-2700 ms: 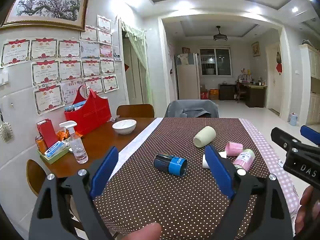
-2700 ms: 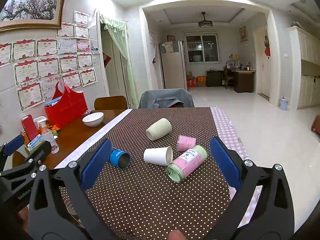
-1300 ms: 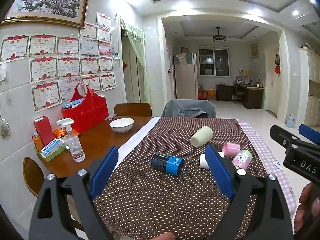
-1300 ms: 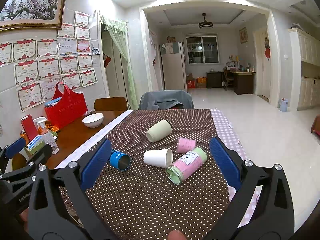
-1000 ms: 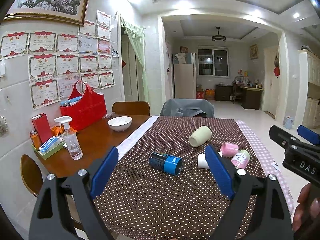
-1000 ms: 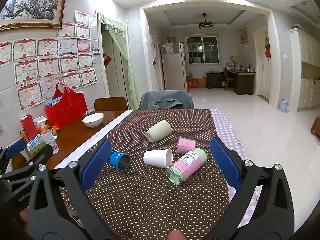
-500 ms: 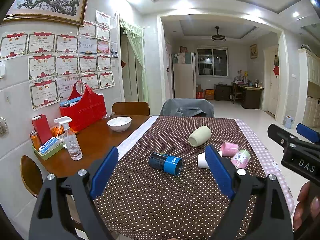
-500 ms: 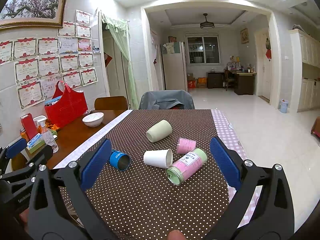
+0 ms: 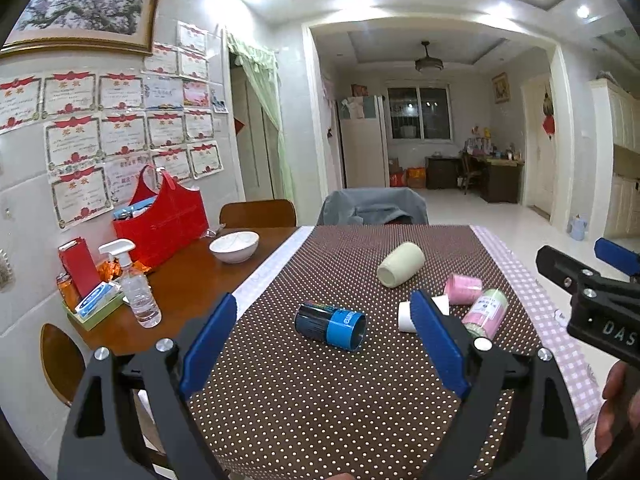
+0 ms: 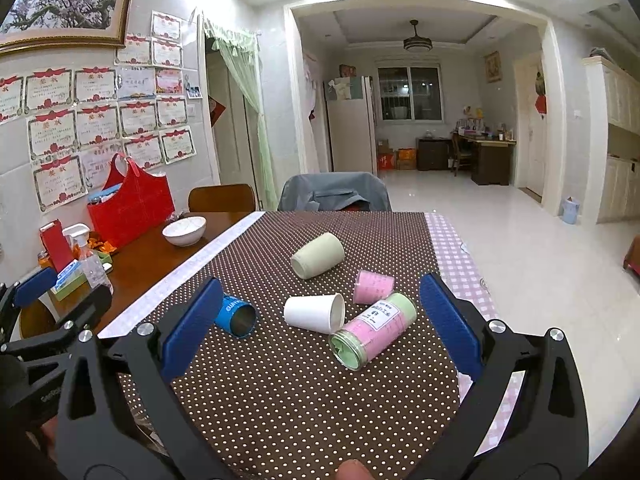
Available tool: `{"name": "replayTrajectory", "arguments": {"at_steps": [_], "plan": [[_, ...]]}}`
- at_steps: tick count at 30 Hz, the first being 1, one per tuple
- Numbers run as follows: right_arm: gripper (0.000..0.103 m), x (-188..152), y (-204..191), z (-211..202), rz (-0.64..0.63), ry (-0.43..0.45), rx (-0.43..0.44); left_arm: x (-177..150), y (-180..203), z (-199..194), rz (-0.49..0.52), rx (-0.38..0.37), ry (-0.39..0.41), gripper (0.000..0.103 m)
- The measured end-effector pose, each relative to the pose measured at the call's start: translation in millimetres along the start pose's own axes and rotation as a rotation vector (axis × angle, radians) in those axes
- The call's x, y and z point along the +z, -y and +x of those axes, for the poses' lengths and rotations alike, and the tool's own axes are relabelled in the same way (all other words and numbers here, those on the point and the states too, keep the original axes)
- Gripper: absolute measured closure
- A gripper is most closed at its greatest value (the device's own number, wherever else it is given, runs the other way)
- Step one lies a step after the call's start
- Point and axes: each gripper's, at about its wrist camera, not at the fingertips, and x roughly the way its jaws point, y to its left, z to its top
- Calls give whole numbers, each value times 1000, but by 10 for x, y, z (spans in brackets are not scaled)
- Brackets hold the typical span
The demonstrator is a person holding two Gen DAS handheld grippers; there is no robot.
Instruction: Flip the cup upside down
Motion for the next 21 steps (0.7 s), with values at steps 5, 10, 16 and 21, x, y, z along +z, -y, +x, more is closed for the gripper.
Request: {"name": "replayTrajectory", "arguments": {"at_steps": [5, 10, 16, 21], "plan": [[6, -38, 130, 224, 21, -44, -18, 22, 97, 271, 52, -23, -34, 16], [6, -39, 285, 387, 42, -81, -34, 50, 226, 577, 125, -59, -71, 16], [6, -71, 504, 606, 74, -144, -56, 75, 395, 1004, 218, -154, -141, 16], [6, -83, 660, 889, 101, -206, -80, 44, 608, 1455, 333, -247, -219, 16]]}}
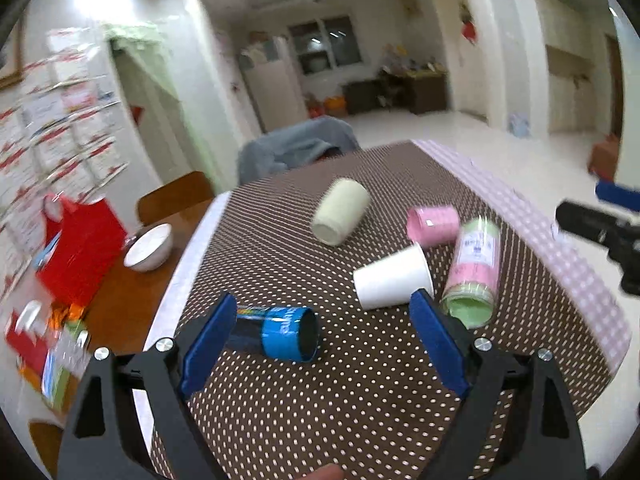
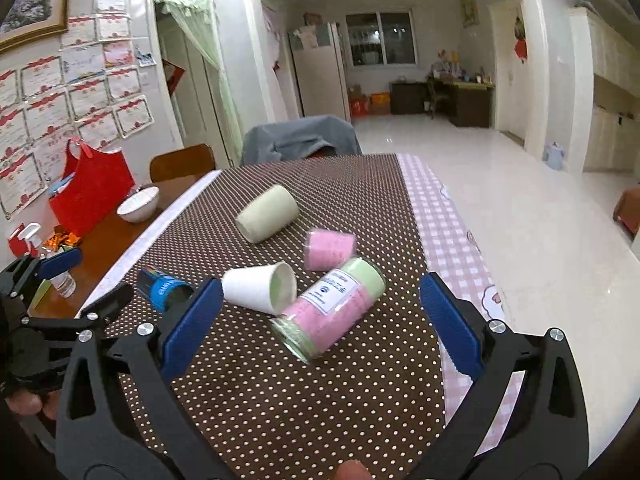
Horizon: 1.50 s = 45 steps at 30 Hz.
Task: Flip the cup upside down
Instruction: 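Reach the left gripper to the white paper cup and grasp it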
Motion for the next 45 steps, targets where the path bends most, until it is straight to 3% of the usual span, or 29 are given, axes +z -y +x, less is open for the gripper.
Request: {"name": "replayTrajectory", "arguments": {"at_steps": [8, 18, 29, 36, 38, 39, 45], "plan": [[6, 75, 156, 443, 27, -69, -33, 117, 199, 730, 207, -131, -105, 16], [6, 133, 376, 830, 75, -122, -64, 132, 468, 1318, 520, -312, -202, 16], [6, 195, 480, 1074, 103, -152, -87, 175, 658, 1845, 751, -465, -318, 16], [6, 198, 529, 1120, 117, -161, -98, 311, 774, 2071, 796, -524, -366, 17], [6, 196, 542, 1114, 120, -159, -100, 311, 771, 2082, 803, -527, -368, 31], [6, 195, 544, 1111, 120, -158, -102, 311, 780, 2127, 801, -517, -374, 34], [6, 193, 542, 1077, 127, -153, -94, 342, 660, 2158, 724, -479, -408, 37]]}}
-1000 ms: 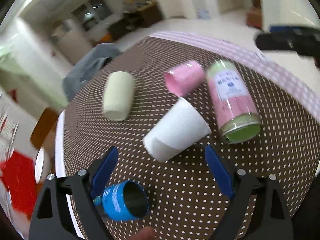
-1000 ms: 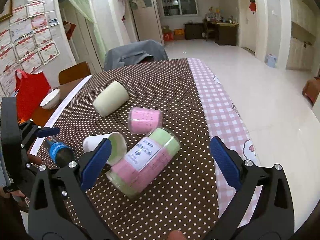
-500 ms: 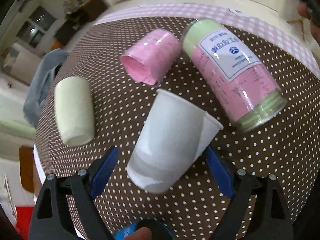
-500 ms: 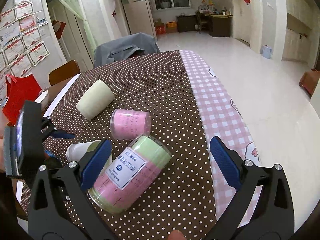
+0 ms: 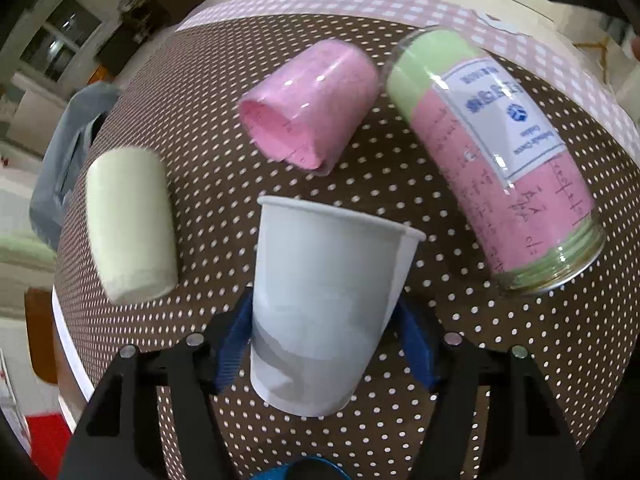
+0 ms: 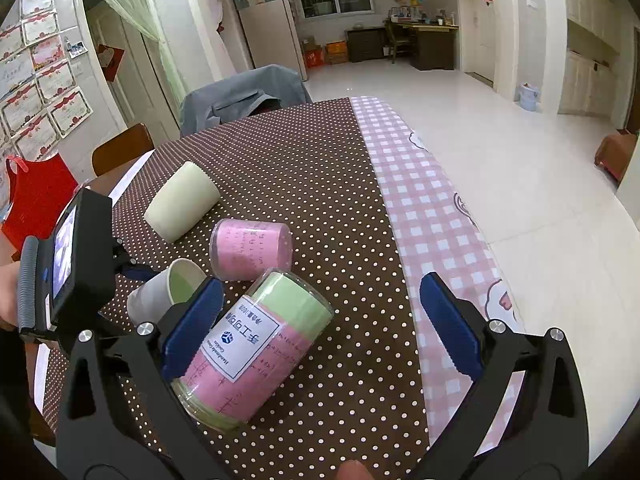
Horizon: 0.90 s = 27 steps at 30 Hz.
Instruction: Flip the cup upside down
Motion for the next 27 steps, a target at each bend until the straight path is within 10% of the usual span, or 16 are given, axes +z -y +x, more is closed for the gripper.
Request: {"name": "replayTrajectory", "arguments": {"at_steps": [9, 27], "plan": [[6, -37, -55, -207, -2, 29, 25, -226, -200, -303, -151, 53, 39, 37], [6, -443, -94, -763, -28, 68, 115, -763, 854, -1133, -243, 131, 140, 37]]}}
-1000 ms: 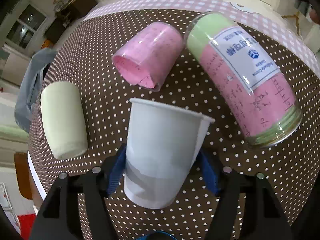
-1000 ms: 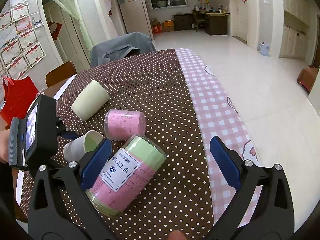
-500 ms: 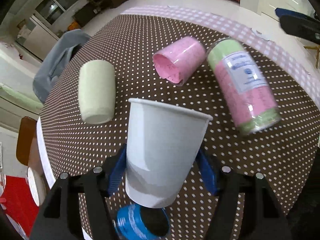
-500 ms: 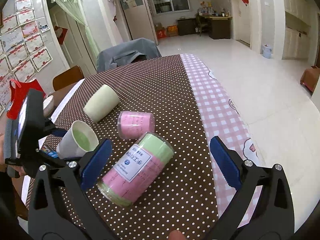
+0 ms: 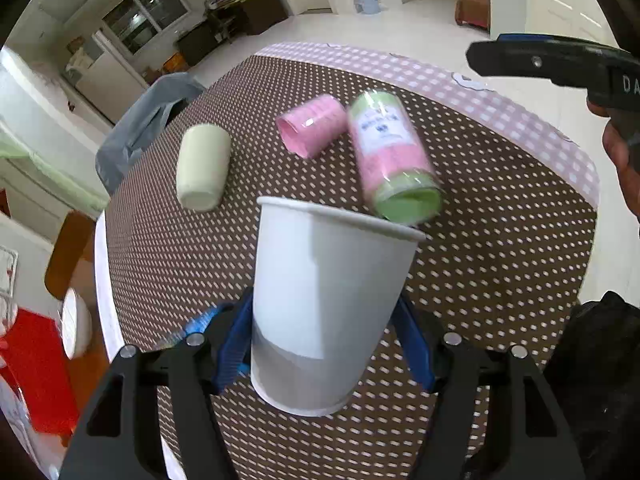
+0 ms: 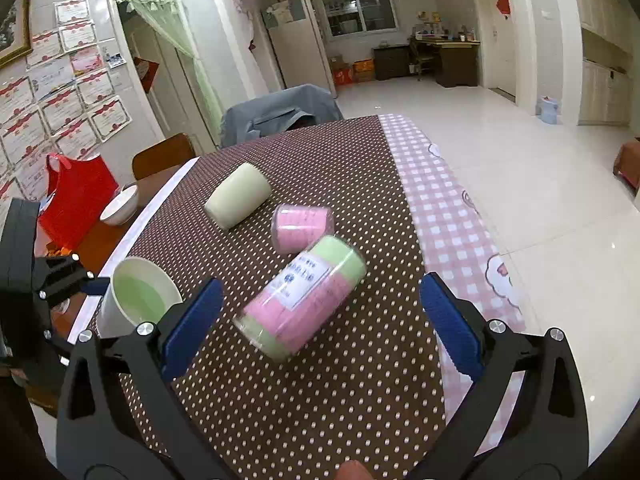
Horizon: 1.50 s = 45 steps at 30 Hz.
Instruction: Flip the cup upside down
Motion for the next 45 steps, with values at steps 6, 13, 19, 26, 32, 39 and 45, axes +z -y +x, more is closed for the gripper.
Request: {"name": "replayTrajectory", "arguments": {"at_steps": [6, 13, 19, 26, 32, 39, 45], "plan": [[6, -198, -7, -111, -11, -13, 8, -235, 331, 61, -27, -29, -17, 37], [6, -351, -48, -222, -27, -7, 10, -302, 547, 294, -23, -20, -25, 36], [6, -473, -78, -296, -37, -4, 8, -321, 633, 314, -16, 42, 9, 20], [6, -497, -139, -364, -58, 10, 24, -451, 574, 87, -93, 101, 74, 17], [6, -471, -230, -387, -85, 19, 59, -609, 489, -233, -202, 154, 149, 17], [6, -431, -388, -467, -130, 50, 117, -743, 461, -619, -349, 221, 234, 17], [6, -386, -483, -586, -159, 90, 174, -828, 480, -874, -441, 262, 290, 17]]}}
